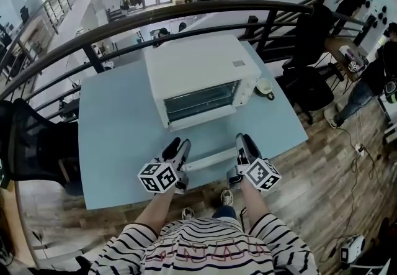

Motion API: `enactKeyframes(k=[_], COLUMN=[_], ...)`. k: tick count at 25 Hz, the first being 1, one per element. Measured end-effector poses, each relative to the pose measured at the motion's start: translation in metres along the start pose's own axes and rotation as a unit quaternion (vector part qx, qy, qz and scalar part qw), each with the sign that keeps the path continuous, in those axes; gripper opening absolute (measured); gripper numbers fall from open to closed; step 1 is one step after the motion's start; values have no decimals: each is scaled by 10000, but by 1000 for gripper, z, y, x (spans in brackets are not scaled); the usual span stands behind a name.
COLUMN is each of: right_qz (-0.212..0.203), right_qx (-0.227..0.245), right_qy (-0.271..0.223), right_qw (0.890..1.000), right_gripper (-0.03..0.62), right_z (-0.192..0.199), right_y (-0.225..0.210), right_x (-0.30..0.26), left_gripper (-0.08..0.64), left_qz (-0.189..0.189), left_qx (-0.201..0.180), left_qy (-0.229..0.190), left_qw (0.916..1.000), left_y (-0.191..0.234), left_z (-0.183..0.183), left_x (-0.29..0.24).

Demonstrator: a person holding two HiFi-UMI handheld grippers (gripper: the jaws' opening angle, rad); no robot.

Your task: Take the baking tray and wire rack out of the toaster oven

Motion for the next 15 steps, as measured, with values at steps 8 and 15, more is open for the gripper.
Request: enactKeyframes(k=[8, 15], right_qz=[-270, -672], right_qx=[-467, -908], right_qy=[75, 359], right_qw=[9985, 9930], right_gripper=[152, 150], right_z=[-20, -32], right_y=[-46, -73], right_x=[-61, -122], left_gripper=[156, 160], left_qz=[-454, -980], left_qx=[706, 1152], left_qy=[-416, -834], left_qw=[9956, 9850], left_y=[10, 20], left_z=[-17, -32], left_x=[-49, -86])
Point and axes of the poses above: the fingertips, and each gripper's own axes: x backward along the fingers, y to its left, z out of its underside, the point moved 2 cm from there along x, backward along the fingers, and after that the axes turned 15 degrees about -z, right-handed, at the moved point
